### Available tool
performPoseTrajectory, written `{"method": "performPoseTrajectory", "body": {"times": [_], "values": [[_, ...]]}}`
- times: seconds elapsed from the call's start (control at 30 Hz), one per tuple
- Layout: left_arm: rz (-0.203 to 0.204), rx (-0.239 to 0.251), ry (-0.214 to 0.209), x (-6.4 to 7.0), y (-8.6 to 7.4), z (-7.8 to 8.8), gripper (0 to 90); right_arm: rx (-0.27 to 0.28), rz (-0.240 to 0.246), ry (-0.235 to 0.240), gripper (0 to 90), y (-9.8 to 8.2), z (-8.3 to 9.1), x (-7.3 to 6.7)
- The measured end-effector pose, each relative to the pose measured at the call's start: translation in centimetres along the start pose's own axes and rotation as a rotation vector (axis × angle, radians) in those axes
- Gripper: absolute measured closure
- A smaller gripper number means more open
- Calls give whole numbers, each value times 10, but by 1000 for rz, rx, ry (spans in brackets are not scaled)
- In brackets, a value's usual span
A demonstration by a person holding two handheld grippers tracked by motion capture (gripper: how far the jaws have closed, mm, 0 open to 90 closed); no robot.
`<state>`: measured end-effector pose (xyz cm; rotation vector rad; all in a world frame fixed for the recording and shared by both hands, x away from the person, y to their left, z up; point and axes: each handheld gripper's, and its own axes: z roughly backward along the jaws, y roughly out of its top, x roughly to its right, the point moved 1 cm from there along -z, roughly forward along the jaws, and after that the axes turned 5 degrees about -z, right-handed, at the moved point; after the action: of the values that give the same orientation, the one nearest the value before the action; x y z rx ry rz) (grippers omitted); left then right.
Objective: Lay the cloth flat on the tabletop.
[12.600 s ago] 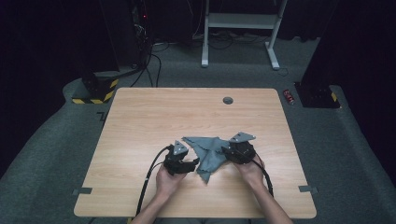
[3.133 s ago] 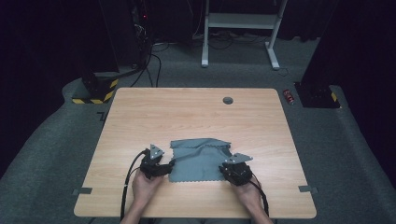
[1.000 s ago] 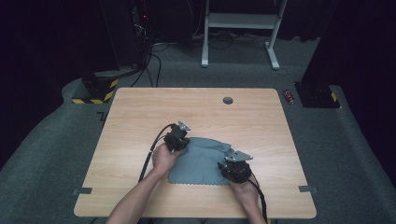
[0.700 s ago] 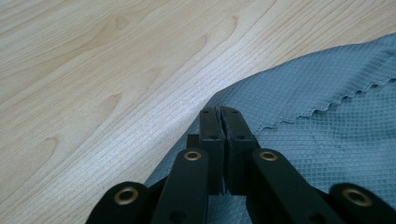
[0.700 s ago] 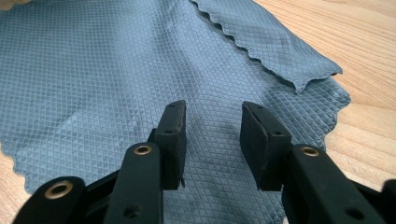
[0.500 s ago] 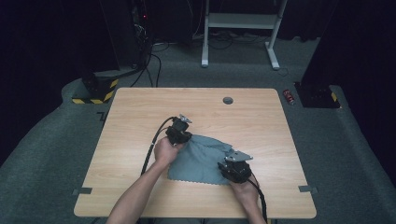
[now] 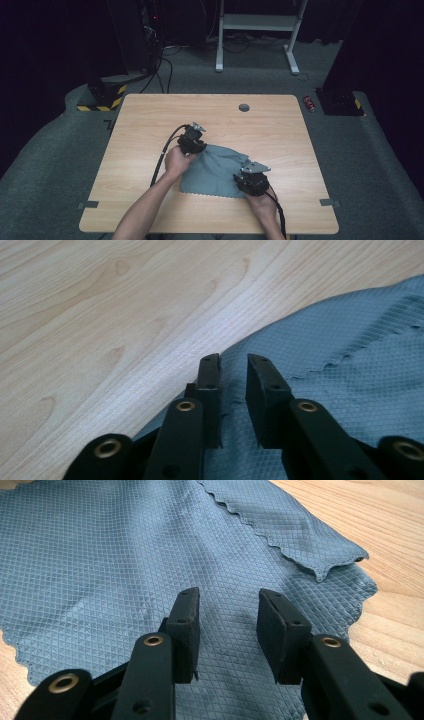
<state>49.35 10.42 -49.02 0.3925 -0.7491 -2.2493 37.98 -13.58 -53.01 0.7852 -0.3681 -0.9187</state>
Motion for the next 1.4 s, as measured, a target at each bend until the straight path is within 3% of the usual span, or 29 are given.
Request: {"method": "performPoseTrajectory", "body": {"times": [0.13,0.27,0.47,0.67,0.9,1.03,1.4], "values": [[-18,-41,24,1,-2,-6,784,2,-2,0,615,0,0,0],[-6,-34,21,-1,-2,-8,878,0,-2,0,615,0,0,0],[-9,-34,19,-1,-1,-8,891,2,0,0,615,0,0,0],[15,-17,2,-4,2,-6,889,1,-1,-1,615,0,0,0],[8,-16,-3,-3,9,-7,886,2,2,0,617,0,0,0],[29,-12,-16,-5,8,-7,881,2,2,0,616,0,0,0],[25,-1,-11,-7,11,-5,900,2,2,0,617,0,0,0]]}}
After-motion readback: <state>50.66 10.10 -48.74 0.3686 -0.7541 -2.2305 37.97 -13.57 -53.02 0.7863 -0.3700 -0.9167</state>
